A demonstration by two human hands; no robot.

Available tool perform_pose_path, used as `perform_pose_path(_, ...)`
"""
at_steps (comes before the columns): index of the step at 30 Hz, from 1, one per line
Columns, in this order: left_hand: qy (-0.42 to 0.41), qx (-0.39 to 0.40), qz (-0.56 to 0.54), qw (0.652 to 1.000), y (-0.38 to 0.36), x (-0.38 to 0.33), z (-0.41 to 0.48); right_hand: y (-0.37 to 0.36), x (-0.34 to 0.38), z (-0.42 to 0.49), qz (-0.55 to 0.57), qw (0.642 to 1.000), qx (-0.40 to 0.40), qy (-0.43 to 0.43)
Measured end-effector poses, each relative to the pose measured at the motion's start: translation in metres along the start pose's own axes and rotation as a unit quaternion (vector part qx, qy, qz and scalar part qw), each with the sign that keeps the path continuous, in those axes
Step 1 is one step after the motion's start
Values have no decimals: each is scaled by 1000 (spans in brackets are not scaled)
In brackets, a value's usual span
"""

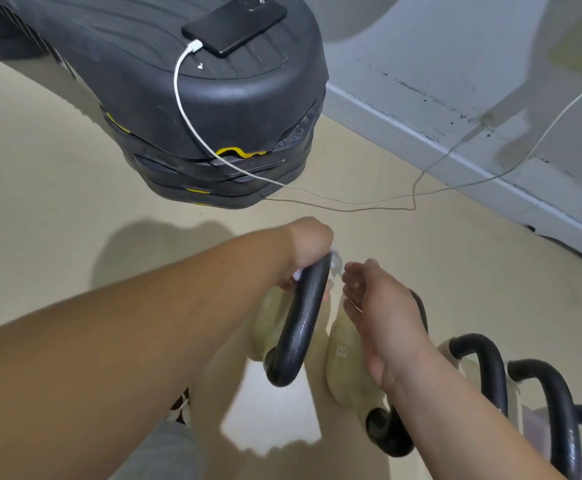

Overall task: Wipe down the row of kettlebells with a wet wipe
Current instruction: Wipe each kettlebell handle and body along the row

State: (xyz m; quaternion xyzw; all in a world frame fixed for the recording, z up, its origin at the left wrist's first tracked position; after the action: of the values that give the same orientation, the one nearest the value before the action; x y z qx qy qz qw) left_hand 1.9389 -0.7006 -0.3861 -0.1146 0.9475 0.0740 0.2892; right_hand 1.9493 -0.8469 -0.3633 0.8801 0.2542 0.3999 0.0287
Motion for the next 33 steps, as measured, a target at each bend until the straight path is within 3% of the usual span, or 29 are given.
perform_pose_path(2, -91, -80, 19, 992, -19, 18, -14, -2, -3, 0, 11, 1000, 12, -6)
perform_pose_path(4, -221, -152, 128, 955, -36, 60, -34, -4, -6, -3, 28, 999, 31, -11)
perform_pose_path(7, -370, -151, 180, 899, -42, 116, -61, -3, -3, -13, 25, 999, 24, -23)
perform_pose_path(12, -342, -58, 156, 925, -32, 161, -72, -6, -5, -22, 37, 999, 23, -10)
perform_pose_path(16, -289, -178, 160, 927, -23, 112, -47, -6, -6, -22, 33, 999, 25, -3)
perform_pose_path(18, -176, -176, 163, 955, -19, 74, -29, -7, -7, -23, 30, 999, 28, -4)
perform_pose_path(20, -139, -191, 160, 958, -19, 56, -19, -8, -10, -24, 33, 999, 22, -9)
perform_pose_path(23, -214, -206, 182, 937, -24, 84, -36, -9, -22, -24, 22, 1000, 9, -19)
perform_pose_path(26, -368, -203, 234, 877, -34, 154, -63, -15, -37, -28, 11, 999, 24, -43)
perform_pose_path(29, -395, -160, 271, 863, -28, 198, -62, -21, -52, -32, -11, 998, 39, -51)
perform_pose_path(33, -464, -158, 355, 796, -13, 211, -40, -24, -58, -32, -19, 998, 30, -58)
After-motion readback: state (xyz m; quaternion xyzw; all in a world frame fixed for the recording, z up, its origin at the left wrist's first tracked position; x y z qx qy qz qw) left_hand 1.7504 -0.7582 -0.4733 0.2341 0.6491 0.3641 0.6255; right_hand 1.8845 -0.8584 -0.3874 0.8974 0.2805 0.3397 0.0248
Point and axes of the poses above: each hand's wrist, its own z-axis towards the middle knuckle, its own y-axis out of the back of the hand, x = y × z, the point moved 1 cm from there along z, towards the middle knuckle, and after that the axes turned 2 degrees about -x, right-handed, at the moved point
